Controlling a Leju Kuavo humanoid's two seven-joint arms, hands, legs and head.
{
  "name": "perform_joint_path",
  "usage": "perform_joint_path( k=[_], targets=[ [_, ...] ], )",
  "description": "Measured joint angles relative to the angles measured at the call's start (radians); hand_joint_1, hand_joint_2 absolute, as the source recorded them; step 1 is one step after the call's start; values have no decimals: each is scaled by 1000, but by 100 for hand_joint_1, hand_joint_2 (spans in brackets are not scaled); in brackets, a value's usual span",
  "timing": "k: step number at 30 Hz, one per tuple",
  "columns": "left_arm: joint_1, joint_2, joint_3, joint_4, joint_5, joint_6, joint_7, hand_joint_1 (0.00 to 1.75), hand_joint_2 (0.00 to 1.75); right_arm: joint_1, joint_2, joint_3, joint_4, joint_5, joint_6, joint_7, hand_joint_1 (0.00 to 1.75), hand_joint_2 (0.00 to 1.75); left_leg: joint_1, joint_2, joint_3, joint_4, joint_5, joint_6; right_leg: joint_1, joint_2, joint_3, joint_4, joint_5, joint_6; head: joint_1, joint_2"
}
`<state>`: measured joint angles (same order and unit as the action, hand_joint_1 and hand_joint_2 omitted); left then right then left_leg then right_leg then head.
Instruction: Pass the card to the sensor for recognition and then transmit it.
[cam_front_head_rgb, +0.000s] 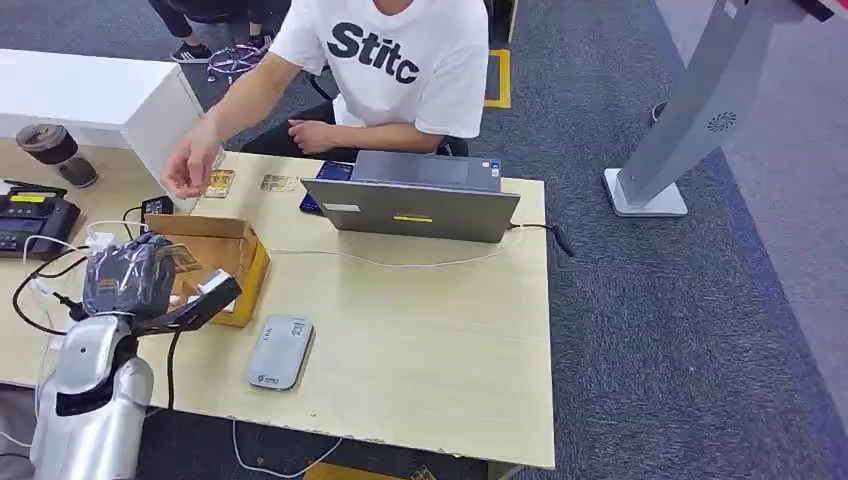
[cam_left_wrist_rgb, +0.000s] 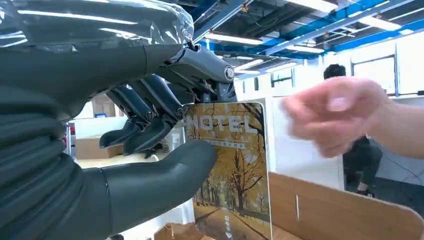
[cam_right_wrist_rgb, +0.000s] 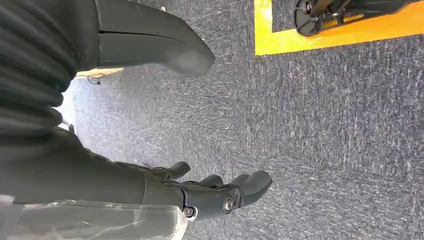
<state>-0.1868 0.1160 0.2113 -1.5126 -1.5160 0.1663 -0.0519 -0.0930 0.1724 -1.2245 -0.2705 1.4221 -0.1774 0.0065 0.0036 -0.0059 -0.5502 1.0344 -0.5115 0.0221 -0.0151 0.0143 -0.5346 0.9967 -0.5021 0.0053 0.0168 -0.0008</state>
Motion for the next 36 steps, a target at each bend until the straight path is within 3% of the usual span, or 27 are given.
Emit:
perform_joint_path(
  k=[3,5,7,11,12,13,16,20,23,25,29,36],
  targets=[
    [1,-7,7,-17,-26,32,-4,175,175,0,0,0,0,1,0,0,0,175,0,0,0,0,0,0,0,0,0,0,0,0,0,0],
    [7,-8,7,-40,-45,70,28,175,175,0,0,0,0,2,1,0,0,175,0,0,0,0,0,0,0,0,0,0,0,0,0,0],
    [19,15,-2,-69,-48,108,130,175,175,1,0,2,0,13,3,-2,0,175,0,1,0,0,0,0,0,1,0,0,0,0,0,0],
    [26,103,-53,-111,-55,130,315,175,175,1,0,3,0,24,10,-4,0,175,1,0,0,0,0,0,1,0,-1,0,0,0,0,0],
    [26,175,-104,-129,-56,126,436,175,175,1,0,10,0,39,15,-7,0,175,3,0,0,0,1,-1,2,0,-1,0,0,0,0,0],
    [19,218,-147,-137,-57,121,521,175,175,1,0,15,0,47,16,-11,0,175,4,1,0,0,1,-1,3,1,-1,0,0,-1,0,0],
    [-6,313,-239,-146,-59,113,632,175,175,0,-3,24,0,55,16,-14,0,175,3,0,0,0,1,-2,3,0,0,0,0,-1,0,0],
    [-16,391,-314,-162,-58,112,660,175,175,1,-4,29,0,56,16,-14,0,175,4,1,0,0,2,-3,3,1,-1,0,1,-2,0,0],
    [-37,421,-359,-162,-58,112,693,175,175,0,-6,41,0,77,14,-18,0,175,3,0,0,0,2,-3,3,0,0,0,1,-2,0,0],
    [-44,421,-369,-162,-58,122,692,175,175,-1,-6,51,0,89,14,-19,0,175,3,1,0,0,2,-3,3,1,-1,0,2,-2,0,0],
    [-51,391,-366,-149,-55,171,616,175,175,0,-7,59,0,92,13,-25,0,175,3,1,0,0,2,-3,3,1,-1,0,2,-2,0,0],
    [-56,351,-353,-131,-55,189,569,175,175,0,-8,69,2,90,13,-29,0,175,3,2,-1,0,2,-3,3,3,-2,0,2,-2,0,0]
  ],
)
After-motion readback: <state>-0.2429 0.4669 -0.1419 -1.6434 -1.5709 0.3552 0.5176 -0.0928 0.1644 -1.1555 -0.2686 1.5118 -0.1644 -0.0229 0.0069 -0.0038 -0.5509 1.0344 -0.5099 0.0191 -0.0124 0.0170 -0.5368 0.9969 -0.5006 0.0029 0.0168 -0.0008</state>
